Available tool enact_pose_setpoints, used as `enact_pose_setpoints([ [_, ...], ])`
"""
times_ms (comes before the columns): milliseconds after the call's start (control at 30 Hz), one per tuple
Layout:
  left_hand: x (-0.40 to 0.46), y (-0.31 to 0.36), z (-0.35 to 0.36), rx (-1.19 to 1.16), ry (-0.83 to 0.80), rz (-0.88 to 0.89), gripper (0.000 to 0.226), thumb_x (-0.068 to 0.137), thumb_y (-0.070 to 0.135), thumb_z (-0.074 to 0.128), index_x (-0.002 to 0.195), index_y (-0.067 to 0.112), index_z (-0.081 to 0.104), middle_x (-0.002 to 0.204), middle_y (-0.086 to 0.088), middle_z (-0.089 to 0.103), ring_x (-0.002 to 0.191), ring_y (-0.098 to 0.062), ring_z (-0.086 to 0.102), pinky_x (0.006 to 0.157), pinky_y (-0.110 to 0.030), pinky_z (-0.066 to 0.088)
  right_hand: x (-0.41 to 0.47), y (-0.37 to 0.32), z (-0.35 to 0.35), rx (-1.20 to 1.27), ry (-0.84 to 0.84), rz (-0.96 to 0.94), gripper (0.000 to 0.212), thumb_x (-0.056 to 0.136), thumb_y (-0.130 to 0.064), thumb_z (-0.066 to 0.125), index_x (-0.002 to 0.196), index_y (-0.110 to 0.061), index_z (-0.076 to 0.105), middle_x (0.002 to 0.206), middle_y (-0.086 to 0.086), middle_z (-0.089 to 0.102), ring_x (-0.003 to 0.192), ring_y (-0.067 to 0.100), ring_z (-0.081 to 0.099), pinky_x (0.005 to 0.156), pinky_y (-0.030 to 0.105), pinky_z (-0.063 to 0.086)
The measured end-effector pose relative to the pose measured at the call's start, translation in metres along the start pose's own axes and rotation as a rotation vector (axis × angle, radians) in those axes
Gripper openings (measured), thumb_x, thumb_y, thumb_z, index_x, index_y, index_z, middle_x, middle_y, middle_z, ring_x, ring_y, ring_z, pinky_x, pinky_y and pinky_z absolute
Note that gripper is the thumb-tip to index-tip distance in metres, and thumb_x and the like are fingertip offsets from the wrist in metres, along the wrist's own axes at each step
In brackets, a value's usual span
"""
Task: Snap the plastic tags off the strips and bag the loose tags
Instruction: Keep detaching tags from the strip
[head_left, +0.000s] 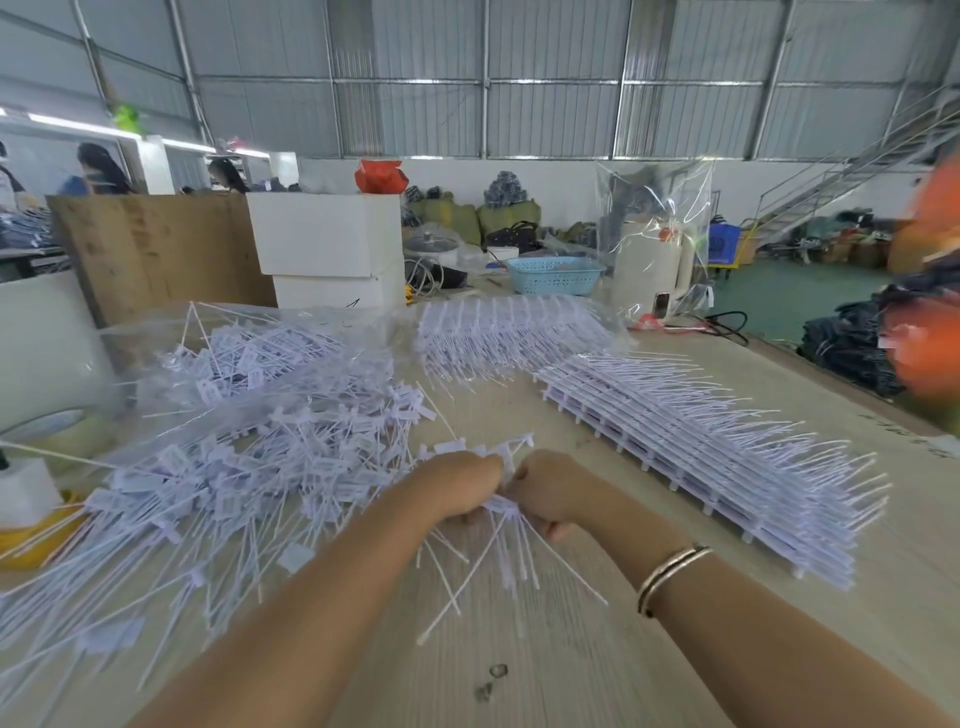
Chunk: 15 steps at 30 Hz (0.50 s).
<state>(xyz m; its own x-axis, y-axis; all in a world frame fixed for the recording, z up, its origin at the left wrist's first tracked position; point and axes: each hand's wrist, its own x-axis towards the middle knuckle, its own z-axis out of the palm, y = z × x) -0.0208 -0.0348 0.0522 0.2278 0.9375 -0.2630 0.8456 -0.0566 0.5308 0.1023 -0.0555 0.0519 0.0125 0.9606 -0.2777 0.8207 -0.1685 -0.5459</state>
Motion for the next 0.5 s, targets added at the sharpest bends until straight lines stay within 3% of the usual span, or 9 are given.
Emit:
enact_pose_setpoints([
  [100,0.005,0.007,0.005,-0.036,-0.059,0.019,0.03,0.099,0.022,0.038,0.084,0.004,0.058,0.085,-0.02,0.061,0.073,-0.027,0.062,0.068,-0.035,0.051,-0.001,-0.009,0.004,0.179,-0.076,-0.012,0.026,0.096,-0.008,0.047,0.087,0.006,0.067,0.067,0.017,0.064,0.055,0.023,0.061,0.062,0.035,0.056],
  [200,0.007,0.005,0.009,-0.087,-0.008,0.02,0.042,0.098,0.034,0.035,0.098,0.003,0.063,0.075,-0.008,0.061,0.058,-0.016,0.057,0.056,-0.025,0.045,-0.004,-0.009,0.005,0.447,-0.108,-0.019,0.034,0.092,0.006,0.034,0.111,0.009,0.062,0.1,0.026,0.068,0.086,0.034,0.068,0.081,0.042,0.057],
  [367,0.005,-0.006,0.006,-0.122,0.182,0.009,0.042,0.089,0.036,0.055,0.117,0.005,0.052,0.087,-0.004,0.058,0.068,-0.012,0.054,0.05,-0.024,0.036,-0.006,-0.005,0.008,0.77,-0.12,-0.106,0.053,0.088,0.012,0.029,0.137,-0.002,0.044,0.119,0.025,0.061,0.091,0.032,0.066,0.082,0.037,0.057],
  [433,0.002,-0.009,0.001,-0.139,0.221,0.046,0.034,0.087,0.034,0.059,0.109,0.008,0.053,0.085,-0.003,0.058,0.068,-0.012,0.053,0.049,-0.024,0.035,-0.007,-0.005,0.008,0.796,-0.142,-0.13,0.055,0.089,0.011,0.033,0.141,-0.005,0.039,0.121,0.022,0.06,0.08,0.026,0.067,0.075,0.034,0.058],
  [500,-0.001,-0.013,-0.011,-0.155,0.242,0.072,0.021,0.088,0.03,0.059,0.096,0.01,0.057,0.076,-0.003,0.057,0.06,-0.012,0.052,0.049,-0.025,0.04,-0.006,-0.007,0.005,0.821,-0.141,-0.172,0.044,0.093,0.003,0.039,0.135,-0.008,0.047,0.116,0.017,0.063,0.074,0.022,0.065,0.073,0.033,0.058],
])
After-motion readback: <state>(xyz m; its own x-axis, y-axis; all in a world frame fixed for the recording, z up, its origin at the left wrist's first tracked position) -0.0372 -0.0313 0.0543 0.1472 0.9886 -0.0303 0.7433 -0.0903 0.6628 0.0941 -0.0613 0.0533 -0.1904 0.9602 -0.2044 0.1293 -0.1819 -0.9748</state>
